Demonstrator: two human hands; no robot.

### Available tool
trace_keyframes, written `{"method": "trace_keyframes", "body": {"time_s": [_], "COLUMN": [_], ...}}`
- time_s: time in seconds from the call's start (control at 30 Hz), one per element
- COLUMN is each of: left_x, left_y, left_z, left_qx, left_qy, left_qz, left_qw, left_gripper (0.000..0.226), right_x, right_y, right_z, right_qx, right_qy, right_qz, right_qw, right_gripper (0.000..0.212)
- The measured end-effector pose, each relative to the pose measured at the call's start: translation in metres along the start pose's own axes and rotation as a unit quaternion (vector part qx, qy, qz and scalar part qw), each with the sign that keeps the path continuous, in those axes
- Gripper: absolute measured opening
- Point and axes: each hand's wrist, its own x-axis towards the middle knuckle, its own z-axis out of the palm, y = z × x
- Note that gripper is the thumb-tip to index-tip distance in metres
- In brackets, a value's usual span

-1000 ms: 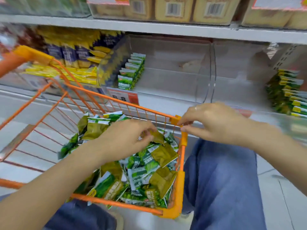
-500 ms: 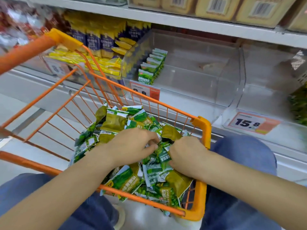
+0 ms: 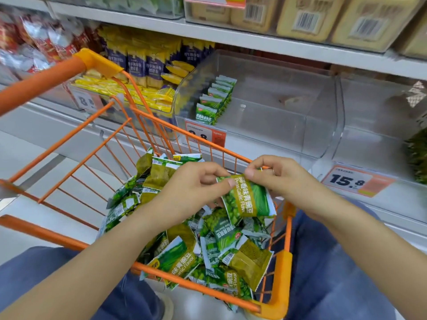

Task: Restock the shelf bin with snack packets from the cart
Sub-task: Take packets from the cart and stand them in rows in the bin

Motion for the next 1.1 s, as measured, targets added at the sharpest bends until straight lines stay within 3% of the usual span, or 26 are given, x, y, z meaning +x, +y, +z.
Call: {"method": "trace_keyframes", "body": {"time_s": [0.07,0.13,0.27,0.37,0.47,0.53,0.63,0.67,0.77,0.9,0.97,1.03,1.1], "left_x": [0.001,0.005,0.022,0.049,0.085,0.109,0.135,0.141,0.149,0.151,0.150,0.151,0.151], "left_y": [0.008,0.015,0.034,0.050,0.066,0.073,0.072,0.068,0.056,0.047,0.048,0.047,0.046], "left_z": [0.004,0.012,0.040,0.072,0.118,0.152,0.187,0.192,0.196,0.199,0.200,0.200,0.200], "left_qx": [-0.042,-0.072,-0.073,0.073,0.267,0.340,0.434,0.462,0.507,0.495,0.493,0.496,0.494], "left_qy": [0.038,0.057,0.061,0.059,0.024,0.012,-0.005,-0.011,0.008,0.048,0.057,0.061,0.063], "left_qz": [-0.002,-0.005,0.031,0.102,0.203,0.248,0.243,0.234,0.244,0.261,0.266,0.272,0.276], "left_qw": [0.998,0.996,0.995,0.990,0.942,0.907,0.867,0.855,0.827,0.828,0.826,0.823,0.822], "left_gripper": [0.006,0.007,0.014,0.036,0.070,0.082,0.087,0.085,0.077,0.067,0.067,0.067,0.066], "right_x": [-0.006,-0.015,-0.032,-0.054,-0.085,-0.106,-0.132,-0.139,-0.148,-0.141,-0.131,-0.124,-0.121], "right_y": [-0.005,-0.009,-0.013,-0.010,-0.001,0.010,0.027,0.034,0.062,0.088,0.093,0.098,0.102], "right_z": [-0.007,-0.017,-0.046,-0.092,-0.148,-0.184,-0.237,-0.253,-0.293,-0.311,-0.311,-0.314,-0.317], "right_qx": [0.085,0.084,0.061,0.047,-0.029,-0.190,-0.472,-0.506,-0.519,-0.570,-0.594,-0.605,-0.605], "right_qy": [-0.038,-0.070,0.006,0.101,0.204,0.295,0.379,0.366,0.272,0.151,0.083,0.036,0.004], "right_qz": [0.047,0.041,0.006,-0.004,-0.012,-0.003,0.076,0.115,0.238,0.313,0.315,0.305,0.315], "right_qw": [0.995,0.993,0.998,0.994,0.979,0.937,0.792,0.772,0.775,0.744,0.736,0.734,0.731], "right_gripper": [0.036,0.029,0.024,0.022,0.020,0.016,0.026,0.031,0.041,0.055,0.038,0.005,0.014]}}
